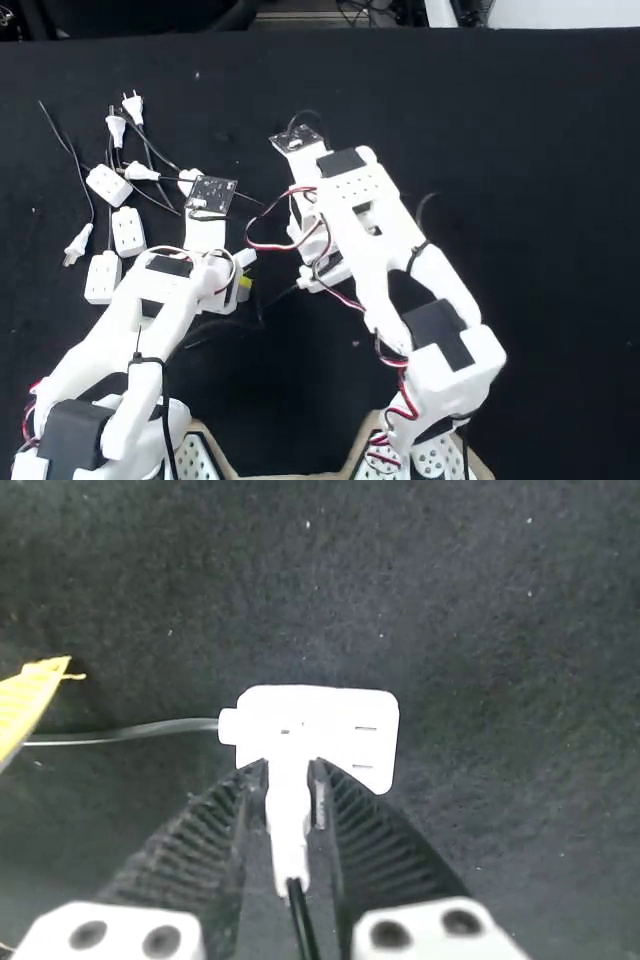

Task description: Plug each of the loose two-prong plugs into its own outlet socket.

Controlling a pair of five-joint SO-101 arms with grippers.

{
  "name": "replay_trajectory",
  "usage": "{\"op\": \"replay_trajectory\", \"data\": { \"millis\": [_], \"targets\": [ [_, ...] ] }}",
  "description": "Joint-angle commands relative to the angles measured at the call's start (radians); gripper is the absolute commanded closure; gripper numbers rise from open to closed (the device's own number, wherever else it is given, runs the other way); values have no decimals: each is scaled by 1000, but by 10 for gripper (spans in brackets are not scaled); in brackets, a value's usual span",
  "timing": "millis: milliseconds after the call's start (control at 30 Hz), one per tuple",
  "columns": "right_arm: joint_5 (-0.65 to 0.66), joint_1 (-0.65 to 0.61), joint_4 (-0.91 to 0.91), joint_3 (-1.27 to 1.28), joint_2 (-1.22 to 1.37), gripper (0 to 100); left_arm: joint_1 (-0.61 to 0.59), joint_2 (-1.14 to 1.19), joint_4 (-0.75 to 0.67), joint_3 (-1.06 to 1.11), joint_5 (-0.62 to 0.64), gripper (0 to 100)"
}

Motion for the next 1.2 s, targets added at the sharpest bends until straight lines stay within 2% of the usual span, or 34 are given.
{"op": "replay_trajectory", "data": {
  "millis": [0, 300, 567, 633, 733, 900, 1000, 1167],
  "targets": [
    [12, 12, -29, 102, -94, 988, 12, -5, -11, -15, -2, 766],
    [11, 11, -31, 191, -340, 988, 12, -5, -11, -16, -2, 766],
    [12, 57, 5, 200, -354, 988, 12, -5, -11, -16, -2, 766],
    [31, 98, 46, 200, -363, 988, 12, -5, -11, -16, -2, 766],
    [118, 227, 66, 222, -398, 988, 12, -5, -11, -16, -2, 766],
    [216, 453, -120, 374, -515, 988, 12, -5, -11, -16, -2, 766],
    [239, 497, -233, 479, -552, 988, 12, -5, -11, -16, -2, 766],
    [252, 512, -308, 547, -521, 988, 8, -5, -11, -15, -2, 766]
  ]
}}
